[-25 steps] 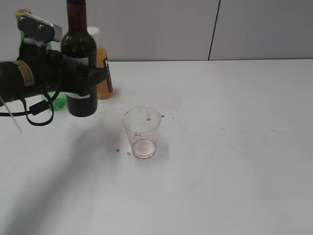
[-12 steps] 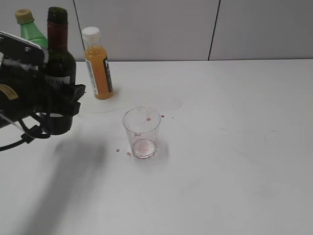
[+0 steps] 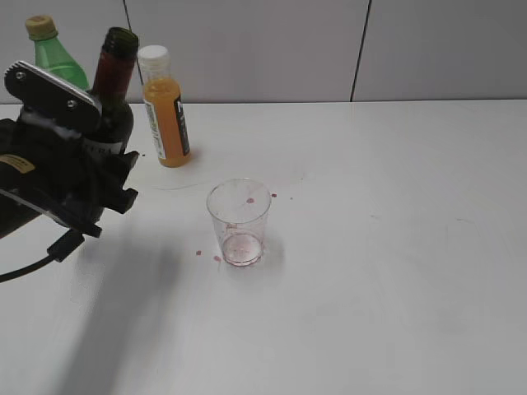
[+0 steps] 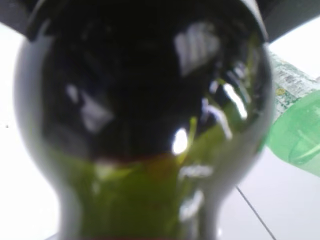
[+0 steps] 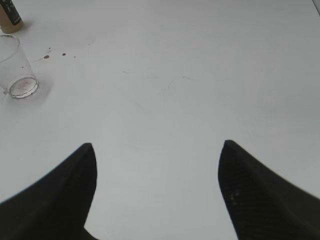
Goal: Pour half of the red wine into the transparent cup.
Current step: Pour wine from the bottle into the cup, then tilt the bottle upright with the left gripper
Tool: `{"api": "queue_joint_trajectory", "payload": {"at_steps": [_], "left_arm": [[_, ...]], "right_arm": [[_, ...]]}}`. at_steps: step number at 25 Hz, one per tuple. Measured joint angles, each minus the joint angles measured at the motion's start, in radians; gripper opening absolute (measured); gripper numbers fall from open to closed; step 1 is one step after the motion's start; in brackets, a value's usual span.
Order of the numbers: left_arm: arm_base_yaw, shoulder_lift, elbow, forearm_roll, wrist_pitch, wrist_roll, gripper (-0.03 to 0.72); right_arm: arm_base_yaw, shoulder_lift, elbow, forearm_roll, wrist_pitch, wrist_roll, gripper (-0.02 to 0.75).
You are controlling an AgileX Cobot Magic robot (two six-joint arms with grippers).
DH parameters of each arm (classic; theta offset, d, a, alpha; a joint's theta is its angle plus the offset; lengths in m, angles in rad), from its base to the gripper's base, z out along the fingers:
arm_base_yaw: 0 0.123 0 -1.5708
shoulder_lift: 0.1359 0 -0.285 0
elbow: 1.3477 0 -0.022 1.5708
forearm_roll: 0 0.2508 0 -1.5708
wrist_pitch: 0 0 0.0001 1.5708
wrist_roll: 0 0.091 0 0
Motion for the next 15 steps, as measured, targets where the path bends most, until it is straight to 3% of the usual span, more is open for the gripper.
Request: {"api": "queue_joint_trajectory", "payload": {"at_steps": [7,15], "left_arm": [[-0.105,0.0,0.001,-0.147,-0.068,0.269,0.536],[-0.111,0.0,0.001,-0.195,-0.107,0.452,0.536]], "right_arm": [[0.0,0.0,0.0,0.0,0.0,0.0,0.571],[0.0,0.0,0.0,0.0,0.0,-0.001,0.571]]}}
